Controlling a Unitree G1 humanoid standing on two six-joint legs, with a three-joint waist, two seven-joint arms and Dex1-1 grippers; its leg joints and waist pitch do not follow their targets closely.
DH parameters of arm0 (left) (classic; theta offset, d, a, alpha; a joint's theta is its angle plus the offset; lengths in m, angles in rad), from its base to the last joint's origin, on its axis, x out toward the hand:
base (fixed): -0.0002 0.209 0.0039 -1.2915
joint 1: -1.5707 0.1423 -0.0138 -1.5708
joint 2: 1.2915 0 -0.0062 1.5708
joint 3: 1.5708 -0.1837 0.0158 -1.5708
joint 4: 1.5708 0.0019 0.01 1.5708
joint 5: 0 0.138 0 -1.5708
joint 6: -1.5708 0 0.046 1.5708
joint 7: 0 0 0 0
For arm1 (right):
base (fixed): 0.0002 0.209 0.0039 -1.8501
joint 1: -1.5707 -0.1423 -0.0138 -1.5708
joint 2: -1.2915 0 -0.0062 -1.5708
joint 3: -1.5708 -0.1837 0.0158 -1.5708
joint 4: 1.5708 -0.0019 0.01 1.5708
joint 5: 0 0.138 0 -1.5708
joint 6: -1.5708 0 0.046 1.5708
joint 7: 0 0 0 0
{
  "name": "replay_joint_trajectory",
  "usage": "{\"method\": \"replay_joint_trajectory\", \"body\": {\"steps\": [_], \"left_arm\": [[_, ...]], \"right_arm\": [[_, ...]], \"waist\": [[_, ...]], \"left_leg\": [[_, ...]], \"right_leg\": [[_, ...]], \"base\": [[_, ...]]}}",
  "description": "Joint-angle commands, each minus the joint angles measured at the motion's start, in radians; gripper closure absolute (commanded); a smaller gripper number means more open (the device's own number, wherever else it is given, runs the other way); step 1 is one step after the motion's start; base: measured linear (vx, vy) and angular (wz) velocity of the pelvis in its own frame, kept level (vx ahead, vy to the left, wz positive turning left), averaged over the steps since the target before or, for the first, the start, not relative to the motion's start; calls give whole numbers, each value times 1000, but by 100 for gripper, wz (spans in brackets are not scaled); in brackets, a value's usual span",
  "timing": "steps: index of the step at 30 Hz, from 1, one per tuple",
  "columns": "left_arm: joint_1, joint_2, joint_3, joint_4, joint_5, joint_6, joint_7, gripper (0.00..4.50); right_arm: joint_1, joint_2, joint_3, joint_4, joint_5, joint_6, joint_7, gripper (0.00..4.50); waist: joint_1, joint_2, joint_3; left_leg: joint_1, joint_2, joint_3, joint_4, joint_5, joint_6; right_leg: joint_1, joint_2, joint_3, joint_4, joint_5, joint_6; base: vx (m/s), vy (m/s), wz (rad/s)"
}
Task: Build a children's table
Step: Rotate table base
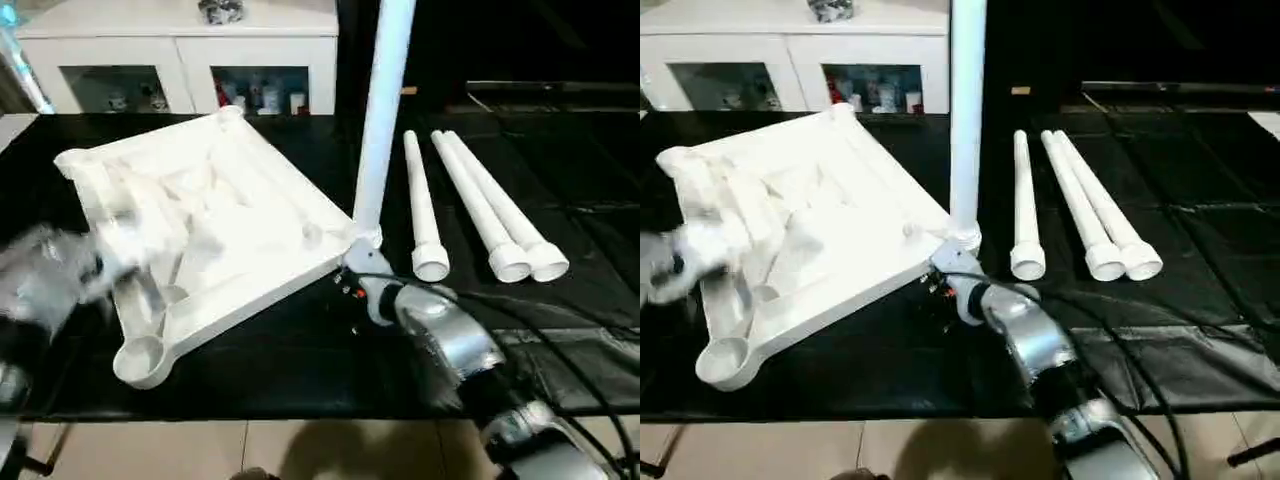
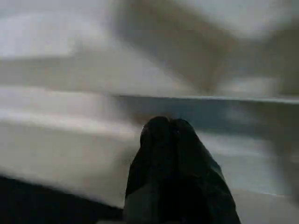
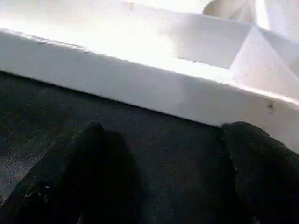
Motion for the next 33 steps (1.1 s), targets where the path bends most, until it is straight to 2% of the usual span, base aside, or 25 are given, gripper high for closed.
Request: {"method": "replay_joint_trajectory", "body": {"steps": [1,3,4,5,8,10,11,14,17,18,21,23,24,25,26,27,29,30,31,33], "left_arm": [[22,24,-10,-96,-67,4,-107,444],[66,40,-14,-190,-133,-11,-194,444],[82,44,-15,-229,-157,7,-225,444],[82,44,-15,-229,-157,7,-225,444],[134,38,-7,-372,-231,91,-312,444],[141,31,-3,-398,-245,109,-324,444],[149,13,-7,-439,-271,125,-333,444],[146,-13,-11,-462,-286,137,-322,444],[142,-27,-11,-466,-297,137,-318,444],[130,-58,-6,-469,-304,136,-300,444],[109,-103,-11,-446,-273,99,-247,444],[92,-129,-14,-413,-251,75,-209,444],[72,-168,-16,-375,-243,56,-170,444],[71,-170,-16,-374,-243,56,-169,444],[65,-183,-18,-367,-241,56,-155,444],[64,-186,-19,-365,-241,56,-152,444],[42,-247,-15,-324,-233,42,-83,444],[32,-266,-15,-304,-222,32,-53,444],[21,-283,-15,-279,-205,18,-16,444],[1,-308,-5,-235,-184,-8,47,444]], "right_arm": [[-26,13,-26,25,7,-4,-31,0],[-39,28,-42,56,20,0,-44,0],[-45,34,-49,74,26,-4,-47,0],[-45,34,-49,74,26,-4,-47,0],[-80,58,-72,159,34,-43,-76,0],[-89,63,-74,176,33,-51,-82,0],[-110,74,-82,206,31,-64,-95,0],[-134,83,-90,236,31,-78,-108,0],[-142,88,-93,242,32,-80,-107,0],[-154,93,-95,254,32,-87,-103,0],[-170,101,-97,279,32,-110,-97,0],[-174,102,-99,284,33,-113,-97,0],[-184,105,-106,301,35,-123,-95,0],[-184,105,-106,301,35,-124,-94,0],[-186,104,-108,304,34,-125,-94,0],[-186,104,-108,305,34,-126,-93,0],[-189,102,-116,305,38,-118,-90,0],[-192,100,-119,305,41,-118,-86,0],[-196,97,-129,304,45,-106,-98,0],[-197,94,-143,292,61,-111,-87,0]], "waist": [[2,16,-66],[4,15,-63],[1,16,-62],[1,16,-62],[-3,13,-66],[-7,13,-64],[-8,10,-63],[-9,10,-64],[-9,8,-66],[-12,9,-67],[-13,9,-67],[-13,8,-68],[-14,10,-68],[-15,10,-69],[-14,7,-71],[-14,12,-71],[-17,10,-72],[-17,14,-71],[-17,9,-72],[-15,8,-71]], "left_leg": [[30,70,-38,-79,-280,-49],[32,70,-38,-82,-297,-54],[32,68,-36,-82,-310,-57],[32,68,-36,-82,-310,-57],[31,66,-33,-81,-279,-58],[28,63,-32,-80,-263,-53],[29,62,-30,-79,-266,-48],[30,61,-30,-77,-257,-44],[27,60,-29,-76,-244,-38],[25,59,-29,-75,-230,-31],[26,59,-29,-72,-228,-31],[25,59,-29,-72,-226,-28],[24,57,-28,-71,-227,-24],[26,57,-27,-70,-229,-25],[22,57,-29,-70,-213,-23],[23,58,-30,-70,-208,-23],[23,58,-28,-68,-198,-15],[23,57,-27,-67,-202,-15],[26,58,-28,-68,-214,-17],[25,57,-29,-68,-230,-16]], "right_leg": [[41,-106,66,-68,-212,-210],[39,-108,66,-68,-232,-211],[36,-102,66,-70,-246,-209],[36,-102,66,-70,-246,-209],[41,-102,66,-61,-202,-213],[43,-98,65,-61,-191,-217],[43,-99,65,-64,-205,-215],[44,-98,65,-64,-221,-215],[47,-96,64,-62,-206,-211],[48,-94,63,-61,-188,-211],[48,-95,63,-62,-181,-217],[50,-94,62,-62,-182,-212],[50,-93,62,-63,-190,-206],[49,-93,62,-65,-191,-205],[54,-94,62,-61,-172,-208],[53,-94,61,-60,-163,-209],[53,-91,60,-58,-135,-219],[52,-91,60,-60,-137,-220],[52,-90,60,-62,-143,-218],[52,-91,59,-65,-172,-211]], "base": [[0,0,0],[0,0,0],[0,0,0],[0,0,0],[0,0,0],[0,0,0],[0,0,0],[0,0,0],[0,0,0],[0,0,0],[0,0,0],[0,0,0],[0,0,0],[0,0,0],[0,0,0],[0,0,0],[0,0,0],[0,0,0],[0,0,0],[0,0,0]]}}
